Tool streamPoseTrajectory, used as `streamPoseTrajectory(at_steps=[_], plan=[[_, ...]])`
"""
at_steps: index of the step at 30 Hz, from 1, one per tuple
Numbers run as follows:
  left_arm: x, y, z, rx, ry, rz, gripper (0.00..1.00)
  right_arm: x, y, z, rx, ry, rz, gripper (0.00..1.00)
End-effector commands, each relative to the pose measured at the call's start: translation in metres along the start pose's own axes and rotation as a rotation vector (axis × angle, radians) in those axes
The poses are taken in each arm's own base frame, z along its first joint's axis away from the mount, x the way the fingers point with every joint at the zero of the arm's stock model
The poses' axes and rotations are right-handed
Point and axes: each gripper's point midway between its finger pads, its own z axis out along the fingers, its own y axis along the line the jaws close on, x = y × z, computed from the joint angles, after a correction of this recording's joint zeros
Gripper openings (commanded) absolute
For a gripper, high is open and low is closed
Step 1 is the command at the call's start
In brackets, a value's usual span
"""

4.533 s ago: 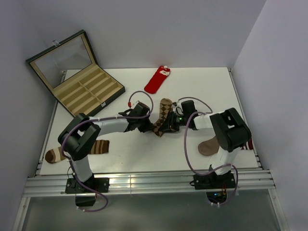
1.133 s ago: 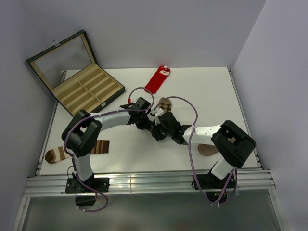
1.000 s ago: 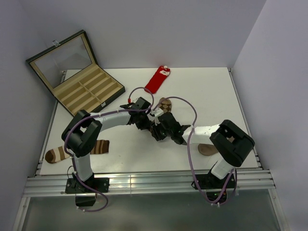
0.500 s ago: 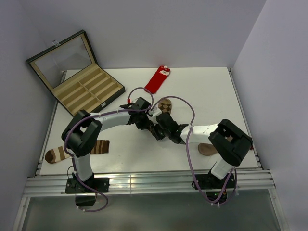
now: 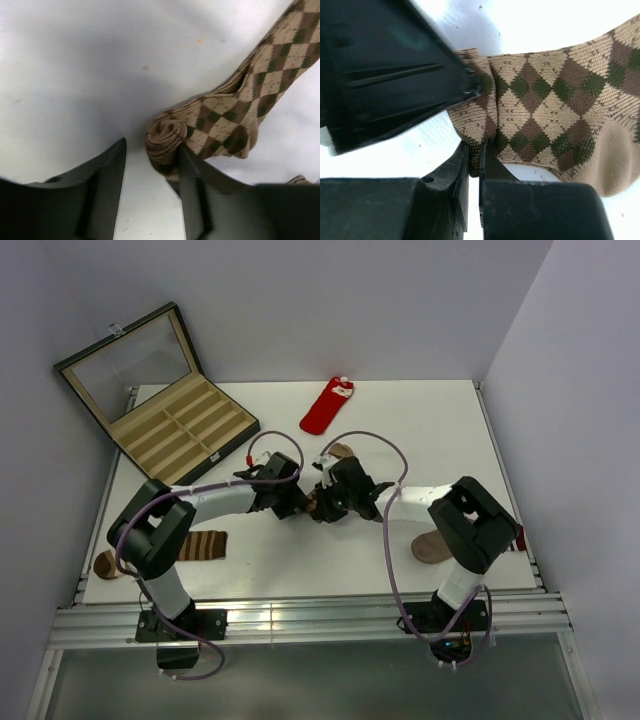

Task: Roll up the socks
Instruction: Roll the sock at the center of the board.

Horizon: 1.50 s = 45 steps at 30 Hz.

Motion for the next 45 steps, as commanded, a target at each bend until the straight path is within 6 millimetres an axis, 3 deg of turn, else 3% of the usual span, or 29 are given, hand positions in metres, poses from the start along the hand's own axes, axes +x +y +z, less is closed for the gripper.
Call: streamPoseTrajectory(at_steps=[1, 3, 7, 14, 23, 38, 40, 45], plan=[[-0.005, 0.011, -0.010, -0.004, -0.041, -0.085, 0.52, 0.050, -0.006, -0.001, -0.099, 0.202, 0.161, 0.00], [-0.007, 0.008, -0.015, 0.017, -0.053, -0.096, 0.65, 0.055, -0.009, -0.003, -0.122, 0.234, 0.224, 0.00], [-0.011, 0.004, -0.021, 0.049, -0.073, -0.100, 0.75, 0.053, -0.004, -0.010, -0.269, 0.261, 0.386, 0.00], [-0.009, 0.000, -0.026, 0.110, -0.075, -0.076, 0.77, 0.062, -0.009, -0.007, -0.422, 0.293, 0.679, 0.00], [0.002, -0.012, -0.020, 0.157, -0.042, -0.029, 0.73, 0.068, -0.021, -0.002, -0.387, 0.313, 0.763, 0.00], [0.030, 0.009, 0.003, 0.028, 0.065, 0.017, 0.51, 0.064, -0.035, 0.004, -0.306, 0.280, 0.781, 0.00], [0.032, 0.015, 0.005, -0.001, 0.073, 0.018, 0.46, 0.061, -0.035, 0.002, -0.302, 0.261, 0.767, 0.01], [0.037, 0.022, 0.010, -0.048, 0.099, 0.036, 0.17, 0.048, -0.043, -0.003, -0.244, 0.189, 0.699, 0.07]])
